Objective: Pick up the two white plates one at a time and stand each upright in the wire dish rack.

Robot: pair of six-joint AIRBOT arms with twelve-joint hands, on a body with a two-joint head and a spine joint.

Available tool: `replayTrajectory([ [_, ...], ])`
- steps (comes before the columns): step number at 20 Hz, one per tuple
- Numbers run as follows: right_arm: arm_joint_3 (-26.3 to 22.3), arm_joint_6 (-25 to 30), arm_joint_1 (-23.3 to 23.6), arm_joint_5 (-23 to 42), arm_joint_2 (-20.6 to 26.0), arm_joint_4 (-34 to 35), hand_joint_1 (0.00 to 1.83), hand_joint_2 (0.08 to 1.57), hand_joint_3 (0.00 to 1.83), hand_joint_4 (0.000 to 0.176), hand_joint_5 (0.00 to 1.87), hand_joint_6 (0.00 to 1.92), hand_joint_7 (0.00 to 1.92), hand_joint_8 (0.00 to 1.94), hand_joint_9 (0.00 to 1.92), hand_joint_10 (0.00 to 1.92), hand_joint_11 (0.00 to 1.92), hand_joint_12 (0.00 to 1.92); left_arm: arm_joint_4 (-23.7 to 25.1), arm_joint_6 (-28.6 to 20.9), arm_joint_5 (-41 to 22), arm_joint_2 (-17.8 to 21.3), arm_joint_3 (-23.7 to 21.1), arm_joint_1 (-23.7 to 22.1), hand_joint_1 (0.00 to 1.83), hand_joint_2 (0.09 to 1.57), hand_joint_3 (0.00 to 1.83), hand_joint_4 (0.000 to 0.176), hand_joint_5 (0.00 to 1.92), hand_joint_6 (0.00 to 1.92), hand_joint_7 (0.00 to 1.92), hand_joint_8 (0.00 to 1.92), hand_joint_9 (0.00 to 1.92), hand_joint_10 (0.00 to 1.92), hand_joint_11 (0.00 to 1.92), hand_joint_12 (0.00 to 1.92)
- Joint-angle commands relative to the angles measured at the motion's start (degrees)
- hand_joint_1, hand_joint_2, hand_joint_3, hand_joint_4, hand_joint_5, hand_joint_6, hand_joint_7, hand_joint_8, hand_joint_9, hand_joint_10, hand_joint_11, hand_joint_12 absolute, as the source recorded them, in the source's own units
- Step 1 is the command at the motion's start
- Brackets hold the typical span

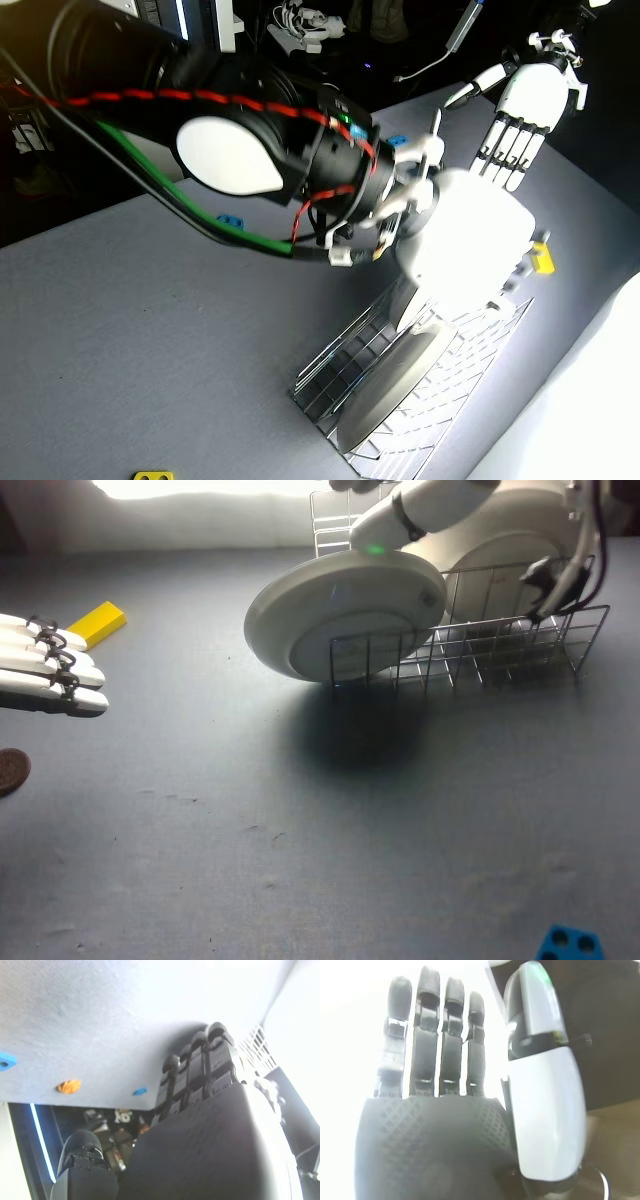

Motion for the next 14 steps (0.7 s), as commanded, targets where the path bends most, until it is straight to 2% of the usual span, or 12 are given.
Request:
replayTrajectory([
  [1,-1.51,-3.39,1.45,9.75,1.23,0.07,1.07,0.99,0.00,0.000,0.54,0.00,0.61,0.00,0.61,0.00,0.09,1.18,-3.72,-0.12,-2.09,0.33,-0.19,-0.49,0.00,0.99,0.00,0.000,0.05,0.01,0.00,0.00,0.00,0.00,0.00,0.00],
  [5,-6.45,-14.54,0.85,13.67,5.86,0.00,1.01,1.01,0.00,0.000,0.45,0.00,0.51,0.00,0.50,0.00,0.01,1.18,-3.74,-0.11,-2.90,0.41,-0.80,-1.10,0.00,0.99,0.00,0.000,0.05,0.00,0.00,0.00,0.00,0.00,0.00,0.00],
  [6,-8.03,-19.30,0.35,15.54,7.42,2.26,0.98,1.02,0.01,0.000,0.38,0.00,0.43,0.00,0.42,0.00,0.00,1.11,-3.76,-0.11,-3.37,0.60,-1.33,-1.61,0.00,0.99,0.00,0.000,0.04,0.00,0.00,0.00,0.00,0.00,0.00,0.00],
  [7,-9.88,-27.15,-0.34,17.96,8.88,6.33,0.97,1.02,0.01,0.000,0.36,0.00,0.40,0.00,0.39,0.00,0.00,1.07,-3.77,-0.11,-4.03,0.90,-2.16,-2.25,0.00,0.99,0.00,0.000,0.04,0.00,0.00,0.00,0.00,0.00,0.00,0.00],
  [8,-10.71,-29.51,-0.58,19.20,9.65,6.39,0.96,1.03,0.01,0.000,0.32,0.00,0.36,0.00,0.34,0.00,0.00,1.00,-3.81,-0.11,-4.48,1.17,-2.73,-2.61,0.00,0.99,0.00,0.000,0.04,0.00,0.00,0.00,0.00,0.00,0.00,0.00],
  [10,-13.17,-31.07,-1.36,21.97,13.16,6.39,0.97,1.02,0.00,0.000,0.25,0.00,0.30,0.00,0.27,0.00,0.00,0.83,-3.78,-0.09,-6.16,2.09,-5.41,-4.22,0.00,0.99,0.00,0.000,0.06,0.01,0.00,0.00,0.00,0.00,0.00,0.00],
  [11,-13.88,-31.11,-1.85,23.40,14.53,6.39,0.96,1.00,0.00,0.000,0.25,0.01,0.30,0.00,0.26,0.00,0.00,0.81,-3.76,-0.09,-6.44,2.45,-6.34,-4.86,0.00,0.99,0.00,0.000,0.05,0.01,0.00,0.00,0.00,0.00,0.00,0.00],
  [14,-16.11,-33.98,-3.79,27.95,18.87,6.38,0.87,0.99,0.00,0.000,0.19,0.00,0.20,0.00,0.16,0.00,0.00,0.62,-2.91,-0.06,-7.91,3.15,-8.31,-6.56,0.00,0.99,0.00,0.000,0.06,0.00,0.01,0.00,0.00,0.00,0.00,0.00],
])
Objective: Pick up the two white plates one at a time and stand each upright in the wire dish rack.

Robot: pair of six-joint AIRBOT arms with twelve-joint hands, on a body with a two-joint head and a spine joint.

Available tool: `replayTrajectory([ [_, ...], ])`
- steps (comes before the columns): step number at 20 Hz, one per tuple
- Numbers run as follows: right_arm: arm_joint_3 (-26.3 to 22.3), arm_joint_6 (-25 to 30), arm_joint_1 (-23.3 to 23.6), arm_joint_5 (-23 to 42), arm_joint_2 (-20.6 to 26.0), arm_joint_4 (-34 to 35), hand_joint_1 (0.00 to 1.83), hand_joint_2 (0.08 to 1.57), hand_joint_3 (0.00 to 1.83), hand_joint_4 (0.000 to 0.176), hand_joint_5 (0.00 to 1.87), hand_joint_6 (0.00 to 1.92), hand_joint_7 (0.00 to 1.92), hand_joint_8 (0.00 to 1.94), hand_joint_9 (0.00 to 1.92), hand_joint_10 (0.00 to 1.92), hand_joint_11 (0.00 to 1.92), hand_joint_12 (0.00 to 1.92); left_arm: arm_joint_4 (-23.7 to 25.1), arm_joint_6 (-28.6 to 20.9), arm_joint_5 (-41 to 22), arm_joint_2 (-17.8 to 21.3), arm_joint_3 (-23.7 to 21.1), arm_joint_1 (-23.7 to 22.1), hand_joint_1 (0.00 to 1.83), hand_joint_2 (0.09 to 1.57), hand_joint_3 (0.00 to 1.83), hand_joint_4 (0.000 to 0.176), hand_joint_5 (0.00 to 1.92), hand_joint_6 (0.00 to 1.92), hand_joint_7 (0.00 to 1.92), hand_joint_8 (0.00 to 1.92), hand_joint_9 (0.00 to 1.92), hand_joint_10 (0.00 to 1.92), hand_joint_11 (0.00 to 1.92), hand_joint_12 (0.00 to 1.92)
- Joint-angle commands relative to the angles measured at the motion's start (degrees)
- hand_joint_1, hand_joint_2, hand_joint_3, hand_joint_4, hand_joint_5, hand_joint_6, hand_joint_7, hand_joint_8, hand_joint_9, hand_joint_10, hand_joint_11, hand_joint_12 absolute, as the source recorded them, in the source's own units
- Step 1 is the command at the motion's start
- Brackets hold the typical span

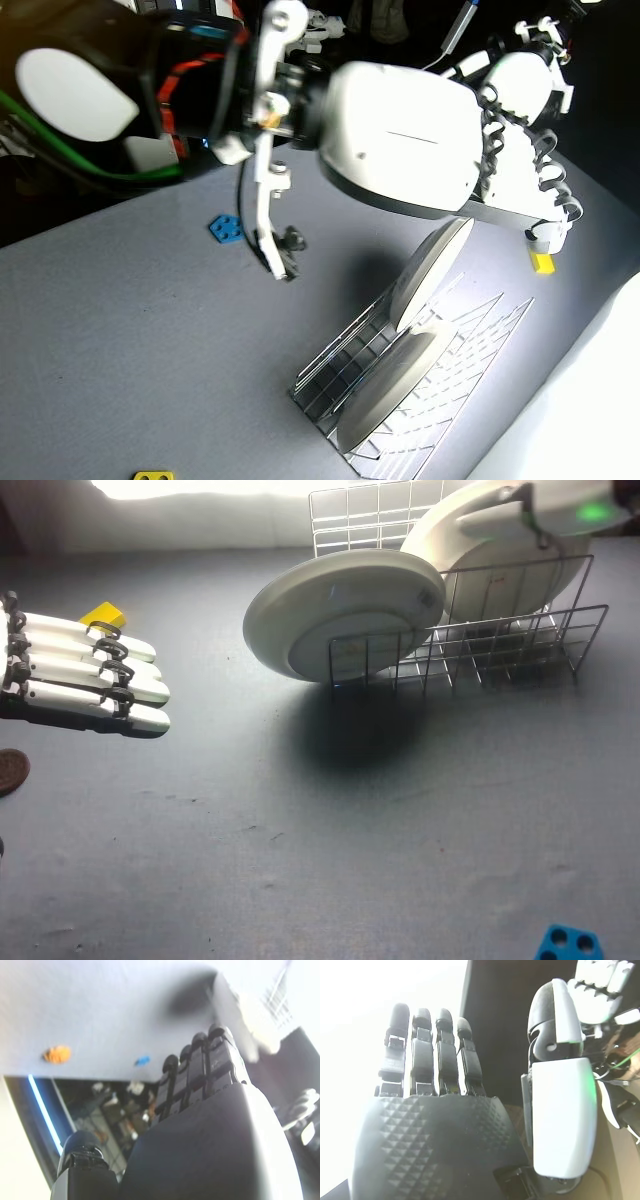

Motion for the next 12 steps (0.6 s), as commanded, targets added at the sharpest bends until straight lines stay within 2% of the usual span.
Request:
replayTrajectory([
  [1,-0.46,-0.09,0.17,8.23,1.02,0.40,0.87,0.99,0.00,0.000,0.19,0.00,0.20,0.00,0.16,0.00,0.00,0.62,-3.19,0.12,-2.64,0.53,0.01,-0.77,0.00,0.99,0.00,0.000,0.06,0.00,0.01,0.00,0.00,0.00,0.00,0.00],
  [3,-1.49,-0.24,-1.90,10.43,3.26,0.39,0.88,0.96,0.00,0.000,0.17,0.00,0.19,0.00,0.17,0.00,0.00,0.64,-1.06,0.33,-2.66,0.50,0.04,-0.82,0.00,1.00,0.00,0.000,0.06,0.00,0.01,0.00,0.00,0.00,0.00,0.00],
  [4,-1.84,-0.31,-2.99,12.52,4.21,0.39,0.86,0.96,0.00,0.000,0.13,0.00,0.15,0.00,0.13,0.00,0.00,0.58,-0.59,0.34,-2.65,0.48,-0.04,-0.82,0.00,1.00,0.00,0.000,0.05,0.00,0.00,0.00,0.00,0.00,0.00,0.00],
  [8,-3.99,-0.34,-5.42,12.62,8.25,4.01,0.88,0.93,0.00,0.000,0.12,0.00,0.11,0.00,0.09,0.00,0.00,0.51,-0.39,0.34,-2.66,0.51,0.02,-0.82,0.00,0.98,0.00,0.000,0.05,0.00,0.00,0.00,0.00,0.00,0.00,0.00],
  [9,-4.40,-0.41,-5.82,12.68,8.77,3.86,0.95,0.89,0.00,0.000,0.16,0.01,0.15,0.01,0.12,0.01,0.00,0.69,-0.39,0.33,-2.66,0.52,0.04,-0.85,0.00,0.99,0.00,0.000,0.05,0.01,0.00,0.00,0.00,0.00,0.00,0.00],
  [12,-4.46,-0.50,-7.47,13.35,8.90,1.51,1.01,0.88,0.00,0.000,0.14,0.00,0.14,0.01,0.13,0.01,0.00,0.74,-0.39,-0.09,-2.65,0.63,-0.25,-1.19,0.00,1.01,0.01,0.000,0.08,0.01,0.02,0.01,0.00,0.00,0.00,0.00],
])
